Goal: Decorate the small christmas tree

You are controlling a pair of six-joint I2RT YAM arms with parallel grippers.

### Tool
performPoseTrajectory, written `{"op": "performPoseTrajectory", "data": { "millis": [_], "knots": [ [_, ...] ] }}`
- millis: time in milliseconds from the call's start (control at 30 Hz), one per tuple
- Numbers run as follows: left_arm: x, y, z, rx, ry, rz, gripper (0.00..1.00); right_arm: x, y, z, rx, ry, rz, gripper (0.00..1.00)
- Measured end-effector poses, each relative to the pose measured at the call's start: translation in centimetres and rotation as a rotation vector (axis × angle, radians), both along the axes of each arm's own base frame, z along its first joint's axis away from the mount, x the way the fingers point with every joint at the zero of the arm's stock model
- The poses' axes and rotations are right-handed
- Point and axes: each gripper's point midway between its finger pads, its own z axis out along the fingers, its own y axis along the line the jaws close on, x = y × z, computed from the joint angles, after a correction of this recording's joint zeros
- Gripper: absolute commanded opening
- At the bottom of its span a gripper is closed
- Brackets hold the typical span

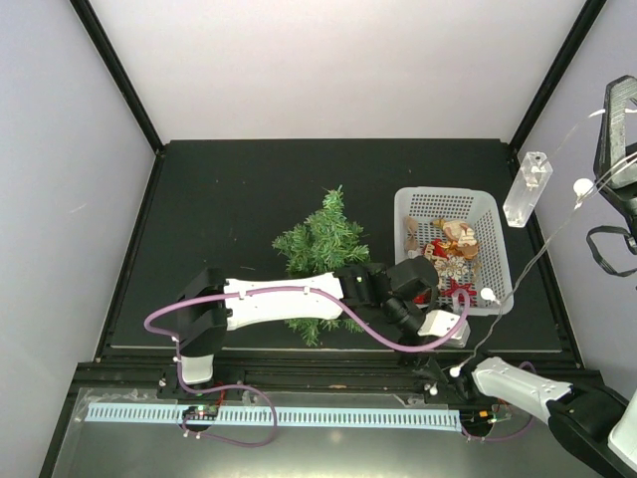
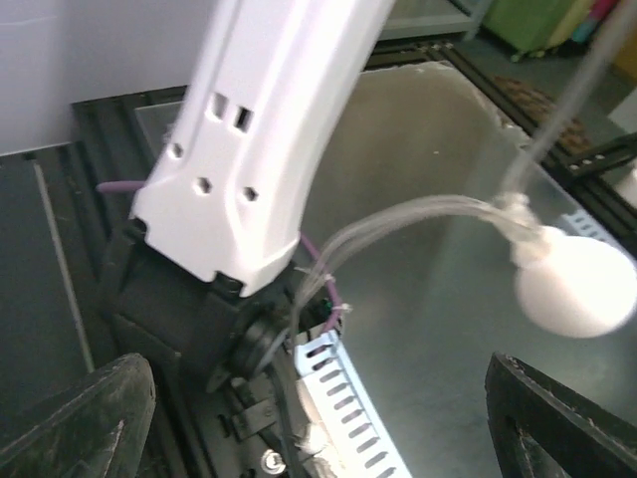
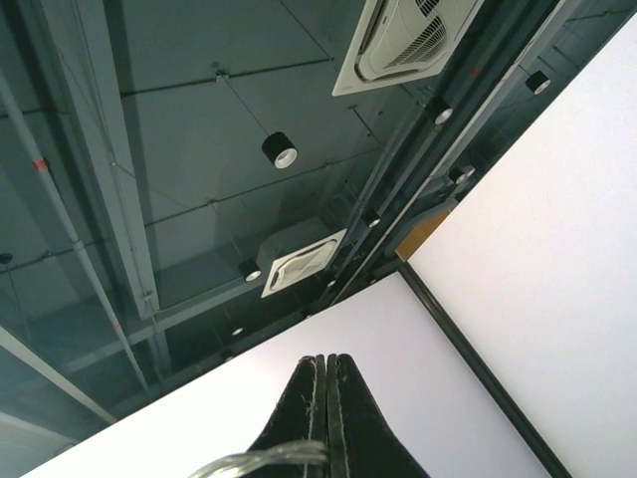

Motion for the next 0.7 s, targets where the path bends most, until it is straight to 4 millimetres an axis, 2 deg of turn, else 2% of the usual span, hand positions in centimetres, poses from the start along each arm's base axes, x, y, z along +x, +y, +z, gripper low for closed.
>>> {"op": "performPoseTrajectory", "data": {
  "millis": [267, 367, 500, 533, 633, 700],
  "knots": [
    [1.4, -1.1, 0.2, -0.021, -0.041, 0.086, 0.90, 0.0, 0.0, -0.4, 0.005, 0.008, 0.010, 0.01],
    [1.5, -1.2, 0.4, -0.026, -0.036, 0.090, 0.85, 0.1, 0.1, -0.5, 0.004, 0.011, 0.011, 0.01],
    [0.7, -1.1, 1.0, -0.039, -0.004, 0.053, 0.65, 0.1, 0.1, -0.5, 0.006, 0.011, 0.013, 0.01],
    [0.5, -1.0, 1.1, -0.038, 0.010, 0.042, 0.54, 0.1, 0.1, -0.5, 0.007, 0.010, 0.013, 0.01],
    [-0.5, -0.6, 1.4, -0.038, 0.047, -0.001, 0.34, 0.1, 0.1, -0.6, 0.006, 0.011, 0.012, 0.01],
    [-1.0, -0.4, 1.7, -0.041, 0.065, -0.031, 0.28, 0.1, 0.1, -0.6, 0.006, 0.012, 0.012, 0.01]
  ]
}}
